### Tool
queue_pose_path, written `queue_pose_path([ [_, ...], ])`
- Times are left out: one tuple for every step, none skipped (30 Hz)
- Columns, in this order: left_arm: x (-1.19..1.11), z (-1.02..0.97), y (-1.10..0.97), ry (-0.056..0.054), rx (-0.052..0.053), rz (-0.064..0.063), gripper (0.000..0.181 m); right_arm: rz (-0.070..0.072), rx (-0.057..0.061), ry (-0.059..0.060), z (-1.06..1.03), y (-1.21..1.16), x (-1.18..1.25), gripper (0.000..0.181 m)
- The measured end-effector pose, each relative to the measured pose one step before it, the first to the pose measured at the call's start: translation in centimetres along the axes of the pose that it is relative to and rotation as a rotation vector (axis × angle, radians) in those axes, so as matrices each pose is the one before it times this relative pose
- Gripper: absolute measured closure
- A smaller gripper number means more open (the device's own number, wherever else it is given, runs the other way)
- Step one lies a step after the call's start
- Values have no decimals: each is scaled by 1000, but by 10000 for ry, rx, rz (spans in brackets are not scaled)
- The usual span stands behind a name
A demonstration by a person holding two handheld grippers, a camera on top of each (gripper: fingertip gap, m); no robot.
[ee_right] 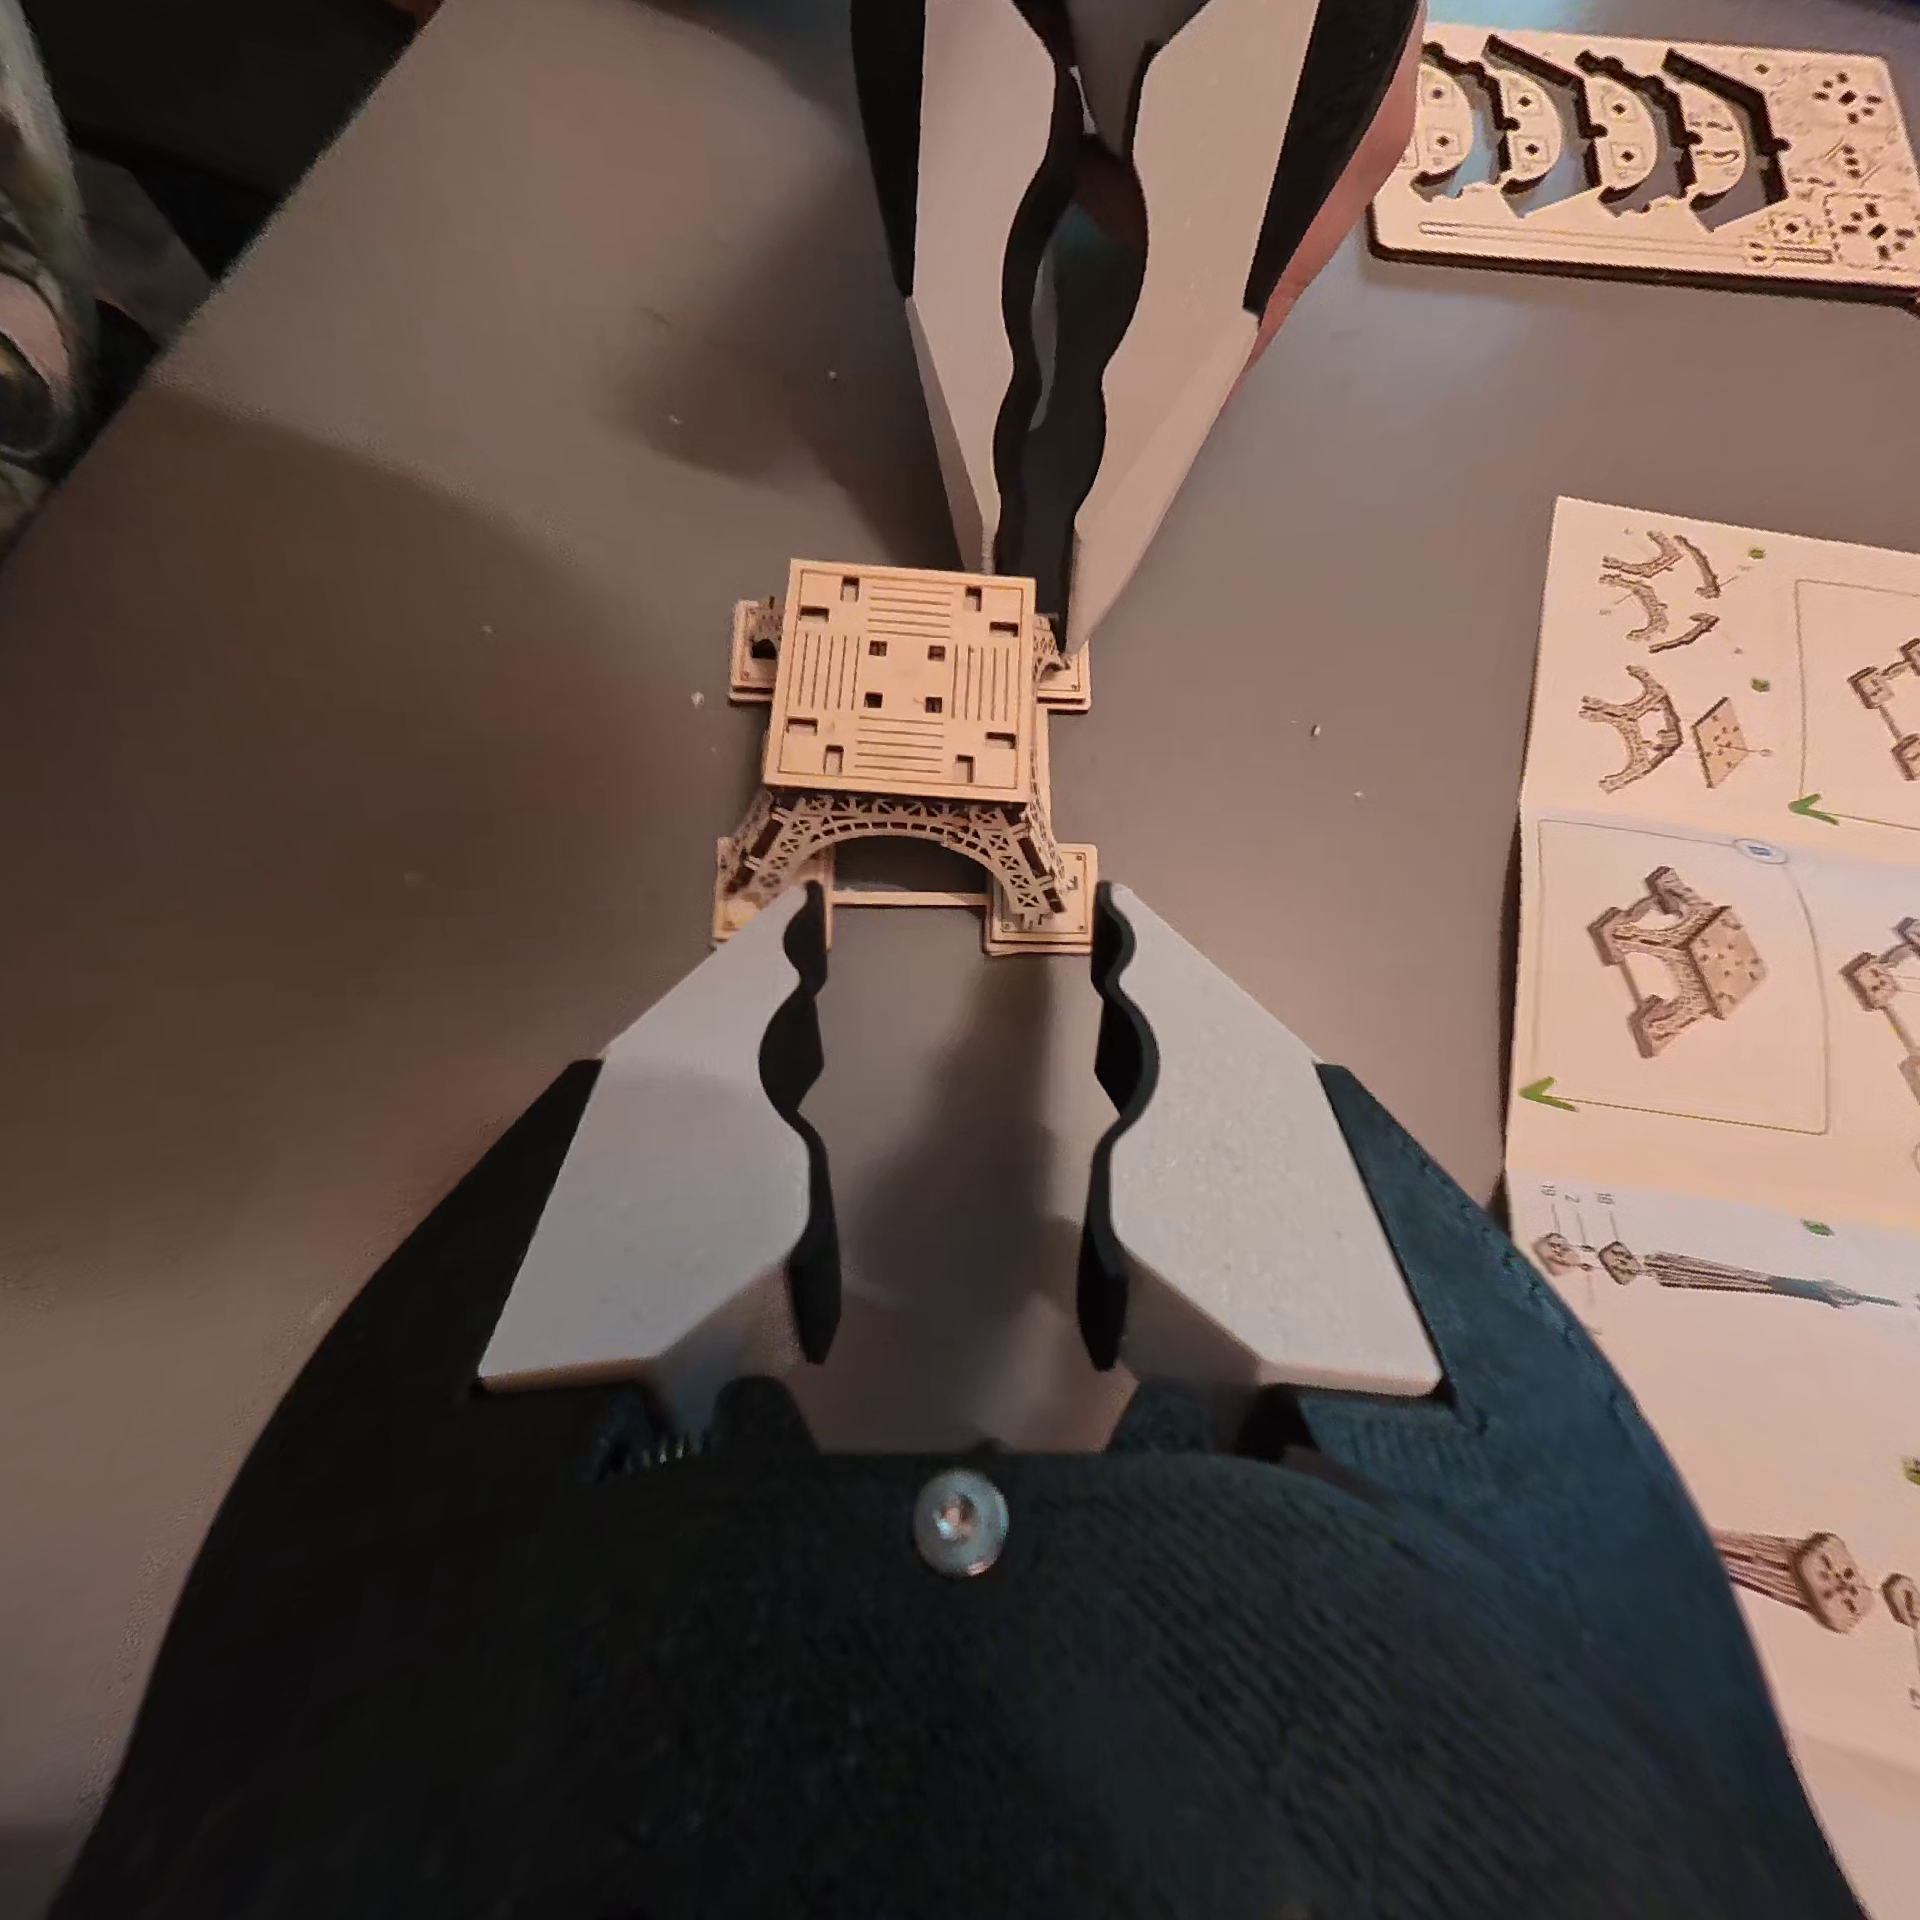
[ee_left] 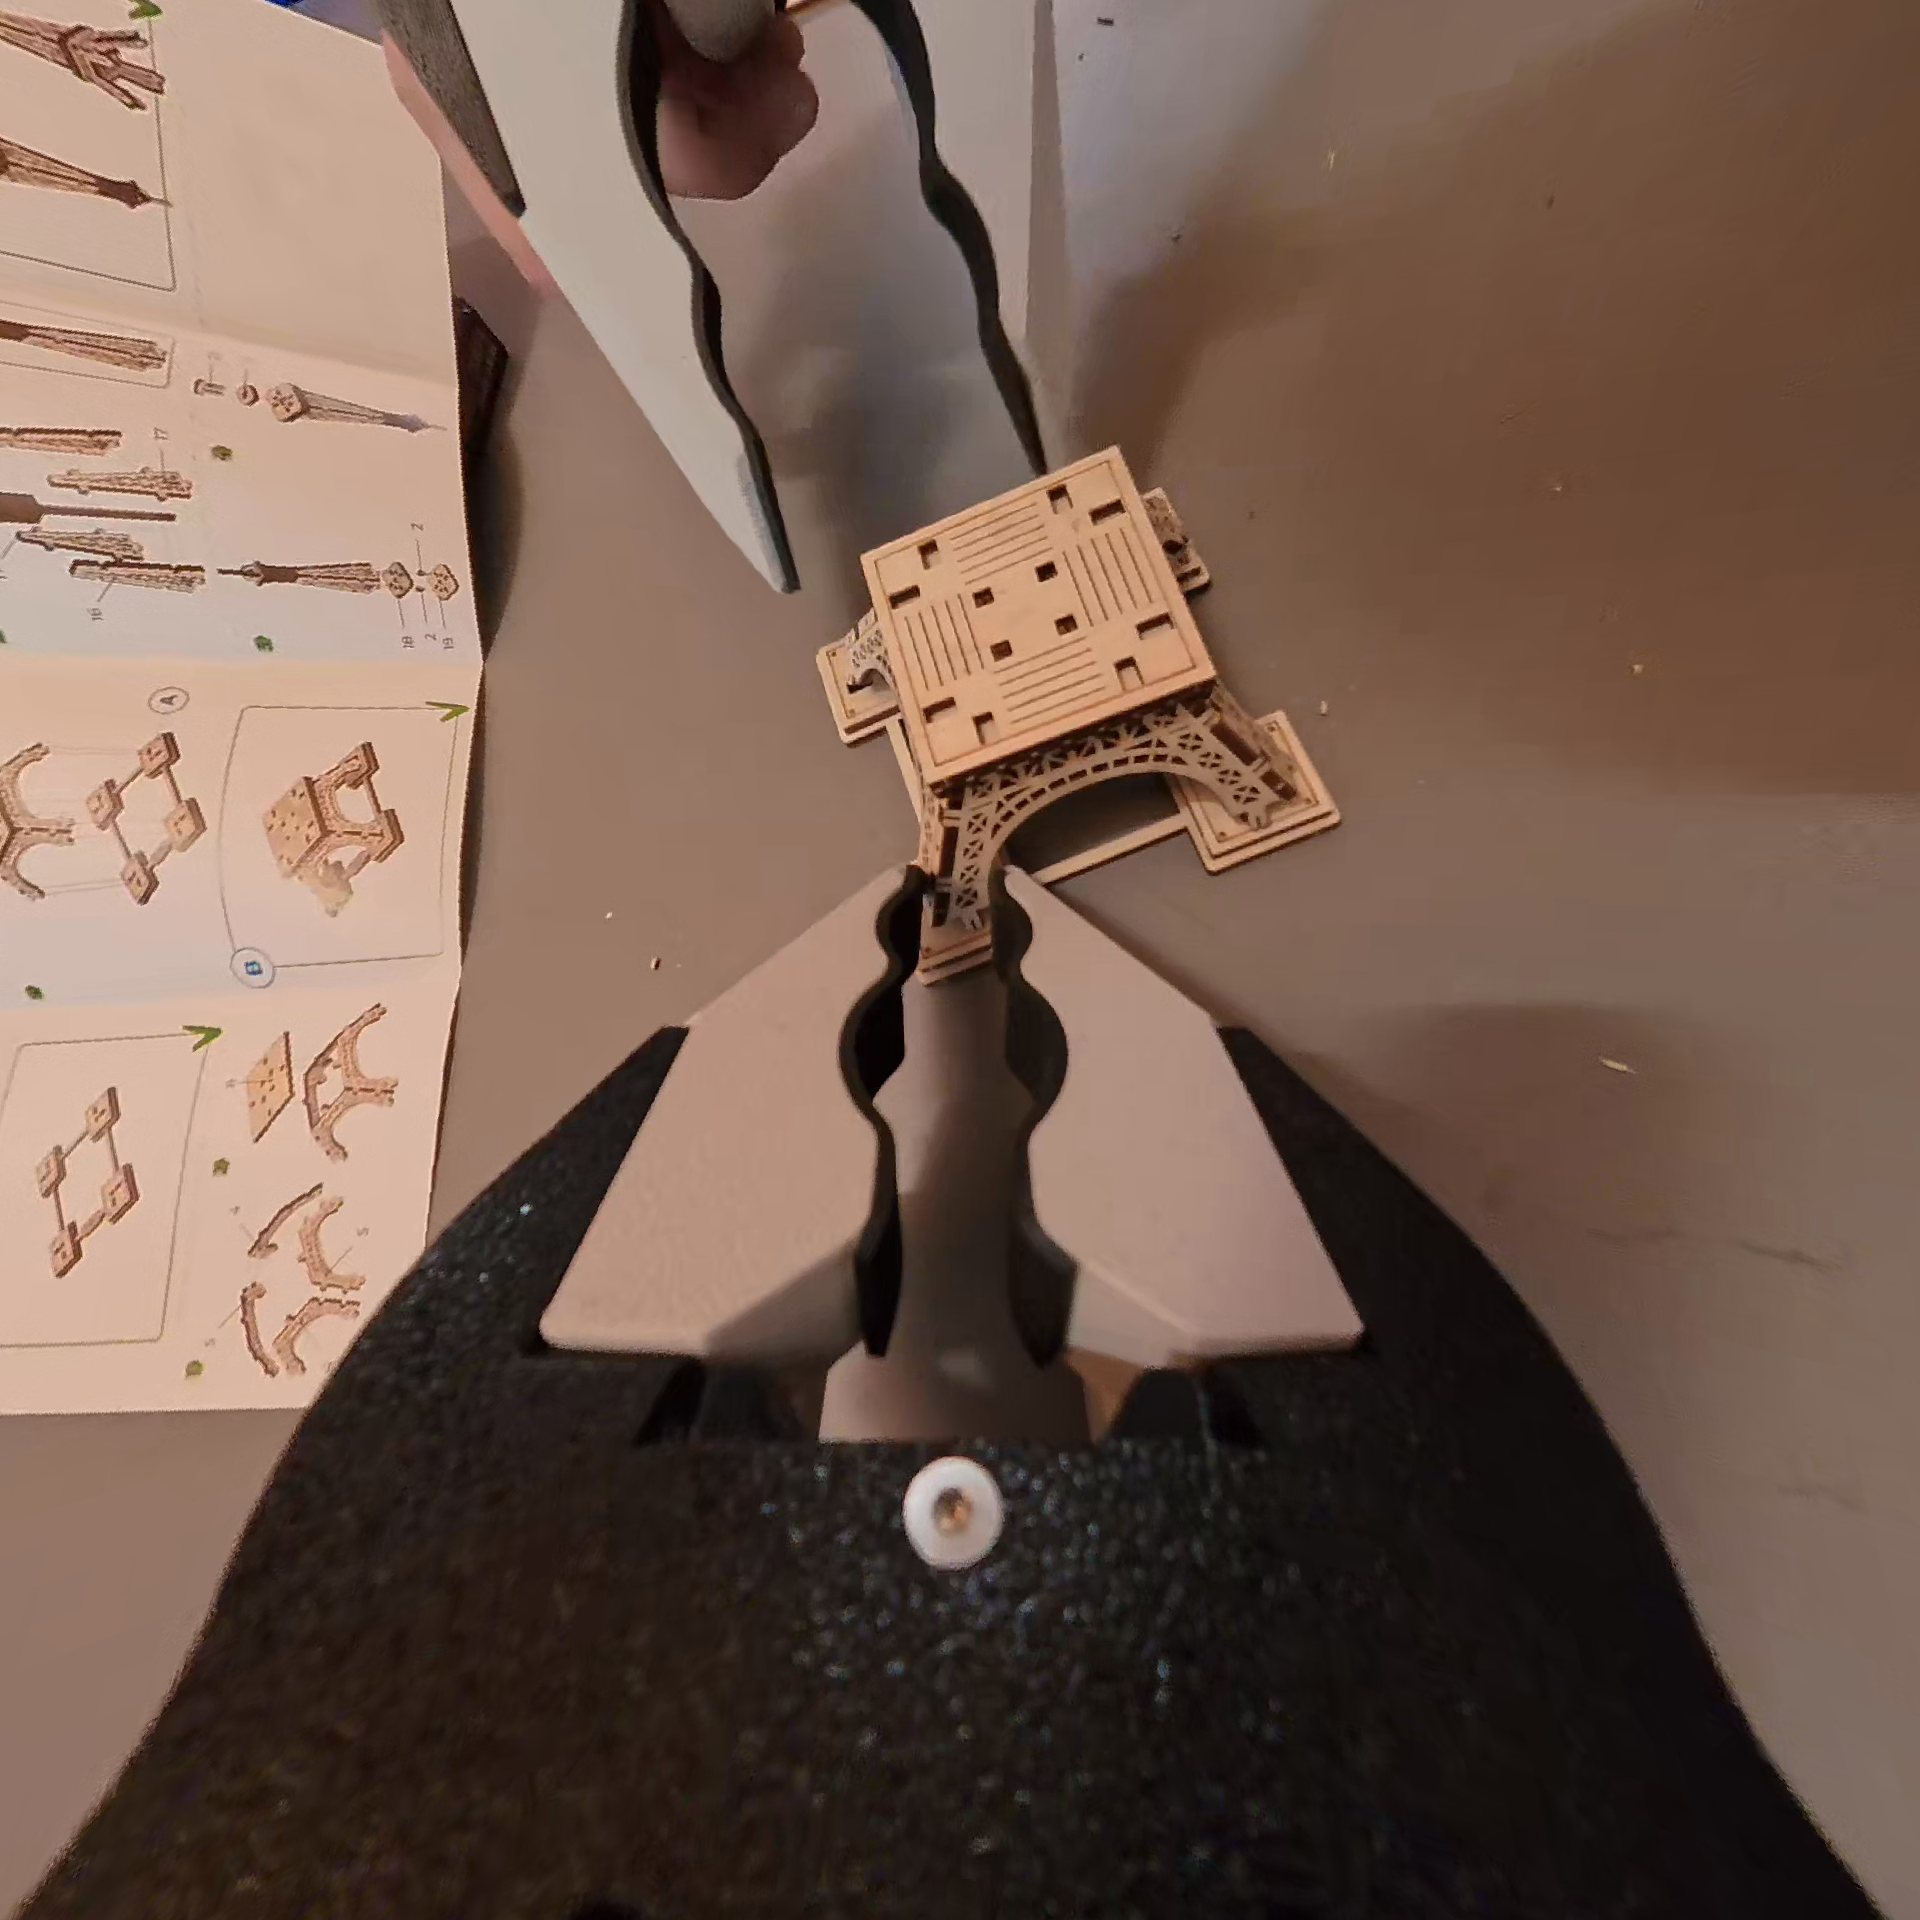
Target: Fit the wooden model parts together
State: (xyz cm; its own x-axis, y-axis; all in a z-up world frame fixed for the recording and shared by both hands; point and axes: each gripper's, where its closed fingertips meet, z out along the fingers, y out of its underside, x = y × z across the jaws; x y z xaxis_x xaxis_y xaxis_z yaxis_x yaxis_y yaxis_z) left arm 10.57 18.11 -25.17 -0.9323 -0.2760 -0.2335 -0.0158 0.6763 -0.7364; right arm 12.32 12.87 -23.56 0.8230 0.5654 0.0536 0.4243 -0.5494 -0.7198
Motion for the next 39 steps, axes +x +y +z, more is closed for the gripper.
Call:
queue_pose_path([
  [4,0,0,1,0,-4,171,-185,-85,215,104,152,318,133],
  [4,-1,1,-3,-5,6,171,-179,-109,193,134,182,315,134],
  [-1,0,0,-8,-10,20,171,-185,-137,143,148,242,267,137],
  [5,2,-6,-10,-10,24,171,-137,-65,100,179,165,181,139],
  [-8,1,5,-5,-9,5,171,-71,56,-44,205,-38,-36,142],
  [4,6,3,2,-7,-12,171,-24,161,-143,180,-228,-193,145],
  [3,4,-1,0,-4,0,171,-47,201,-93,129,-277,-119,147],
  [4,-6,-2,-7,-3,24,171,-66,200,59,28,-248,122,150],
  [2,-9,3,-9,-7,22,171,-48,98,117,-24,-57,245,153],
  [0,6,1,-8,-15,10,171,-39,-57,74,-53,175,205,154],
  [-4,6,1,-8,-16,14,171,-70,-83,21,-56,209,135,157],
  [3,-2,3,-8,-12,15,171,-81,65,11,-11,-33,99,161],
  [0,-14,0,-7,-10,14,171,-82,171,2,24,-217,80,164],
  [-6,-11,14,-6,-15,27,171,-91,48,-152,45,-34,-139,165],
  [5,-3,12,-9,-8,23,171,-61,-18,-112,61,66,-67,166],
  [-4,-7,8,-2,-1,-2,171,-27,29,-65,36,6,8,166],
  [-4,7,-5,5,9,-14,171,19,33,-118,13,25,-87,168],
  [-2,0,-5,9,18,-16,171,53,28,-150,45,50,-163,171],
  [0,1,7,11,20,-16,171,5,58,-7,43,-9,19,171],
  [-2,1,-8,5,15,-8,171,-64,61,6,-4,-2,-1,171],
  [-2,-6,6,1,1,0,171,-78,44,19,0,1,-5,171],
  [-1,6,2,-2,-11,4,171,-59,29,13,5,1,8,171],
  [2,-10,13,-6,-14,15,171,-50,16,21,19,2,25,171],
  [-5,-16,4,-2,-8,13,171,-63,8,34,19,2,23,171],
  [0,-18,23,4,-6,1,171,-36,17,22,37,-13,22,172],
  [-12,-21,17,4,-7,0,171,16,2,13,55,-7,13,172],
  [-12,-33,33,-1,-19,4,171,-19,-12,12,31,-22,12,172],
  [-6,-31,33,-9,-34,17,171,-56,-25,27,31,-20,23,172],
  [-6,-26,27,-19,-44,35,171,-12,-27,17,31,-11,12,172],
  [-9,-24,22,-22,-46,50,171,34,-27,-4,35,-12,9,172],
  [-3,-13,21,-17,-35,39,171,5,-26,1,17,-20,4,172],
  [0,-12,8,-4,-21,8,171,-44,-17,21,18,-2,14,172],
  [-4,-18,16,-1,-17,1,171,-73,-13,35,8,-5,19,172],
  [-7,-19,30,-5,-22,13,171,-70,-14,52,27,-5,53,172],
  [-4,-36,32,-1,-18,6,171,4,-5,38,50,-9,63,172],
  [-11,-33,37,6,-11,-17,171,52,14,4,41,-14,35,172],
  [-18,-34,24,1,-12,-18,171,51,43,2,33,-14,41,172],
  [-19,-25,23,-7,-16,5,171,32,61,4,31,-19,38,172],
  [-14,-17,24,-15,-22,21,171,38,70,2,16,-3,24,172],
])
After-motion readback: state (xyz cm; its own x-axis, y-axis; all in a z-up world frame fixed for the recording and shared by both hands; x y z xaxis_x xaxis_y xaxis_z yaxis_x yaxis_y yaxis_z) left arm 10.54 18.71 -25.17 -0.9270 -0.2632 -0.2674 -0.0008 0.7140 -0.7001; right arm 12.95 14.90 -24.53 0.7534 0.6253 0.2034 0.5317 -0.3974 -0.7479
